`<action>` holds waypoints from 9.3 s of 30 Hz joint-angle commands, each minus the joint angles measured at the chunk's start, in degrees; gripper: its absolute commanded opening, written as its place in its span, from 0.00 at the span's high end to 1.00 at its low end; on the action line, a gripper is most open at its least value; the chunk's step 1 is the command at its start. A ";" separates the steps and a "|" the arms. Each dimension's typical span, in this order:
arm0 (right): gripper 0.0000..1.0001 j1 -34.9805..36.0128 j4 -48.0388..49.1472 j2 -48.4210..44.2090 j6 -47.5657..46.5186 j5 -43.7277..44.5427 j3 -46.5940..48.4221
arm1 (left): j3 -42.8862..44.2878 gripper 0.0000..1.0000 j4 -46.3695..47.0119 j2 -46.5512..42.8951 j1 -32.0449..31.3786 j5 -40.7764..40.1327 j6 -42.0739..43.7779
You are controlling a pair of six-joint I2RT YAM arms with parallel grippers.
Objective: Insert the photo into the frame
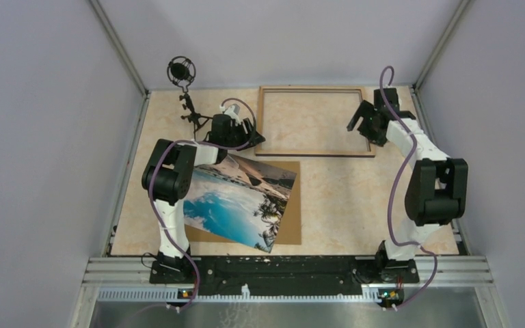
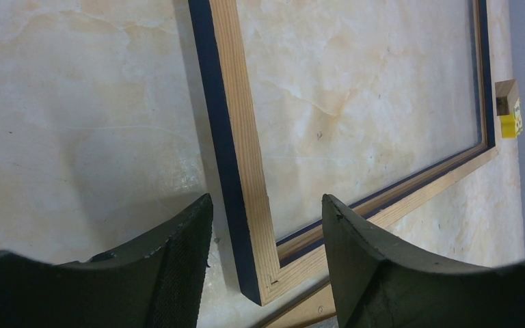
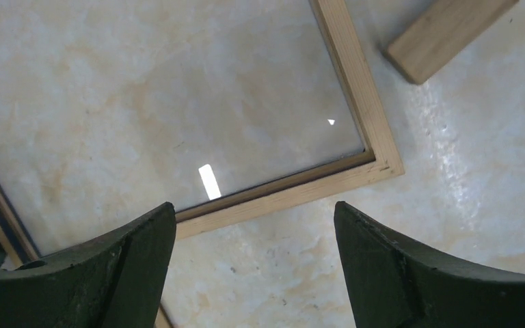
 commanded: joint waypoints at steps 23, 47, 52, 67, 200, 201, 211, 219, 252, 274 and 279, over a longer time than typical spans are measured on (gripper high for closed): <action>0.39 3.07 24.12 -0.49 47.11 3.05 -26.26 | -3.01 0.27 3.80 -1.91 -0.56 3.56 0.48; 0.96 4.09 25.02 2.20 56.22 0.73 -25.73 | -6.94 0.16 5.79 -5.99 0.12 -0.78 -3.40; 1.00 4.07 24.51 -2.29 57.23 -0.15 -26.34 | -9.30 0.15 8.27 -6.96 0.48 -0.69 -7.81; 1.00 3.52 28.02 -10.72 61.47 -1.86 -30.75 | -9.60 0.06 18.53 -0.94 2.00 9.74 -21.40; 0.04 10.29 127.76 15.97 59.03 -1.90 -51.24 | -16.46 0.67 50.04 -1.36 -2.32 22.23 -52.40; 0.05 10.30 127.92 15.97 59.12 -1.96 -51.04 | -16.72 0.67 50.02 -1.42 -2.32 22.21 -52.38; 0.23 10.29 128.03 13.31 59.99 -2.51 -49.24 | -19.68 0.68 50.43 -2.76 -2.44 21.88 -52.21; 0.37 10.29 128.00 10.77 61.59 -4.27 -49.01 | -20.97 0.69 50.18 -3.40 -2.62 21.86 -51.99; 0.75 7.43 128.00 11.74 62.88 -12.13 -51.71 | -28.96 0.02 20.46 -18.87 -2.67 13.39 -24.90; 0.82 1.83 127.88 15.69 54.82 -31.28 -51.51 | 4.10 0.02 -2.05 -18.23 -12.68 -10.66 10.45; 0.75 -0.19 127.91 18.45 53.60 -34.04 -51.08 | 22.38 0.02 -3.17 -1.63 -12.64 -16.39 14.63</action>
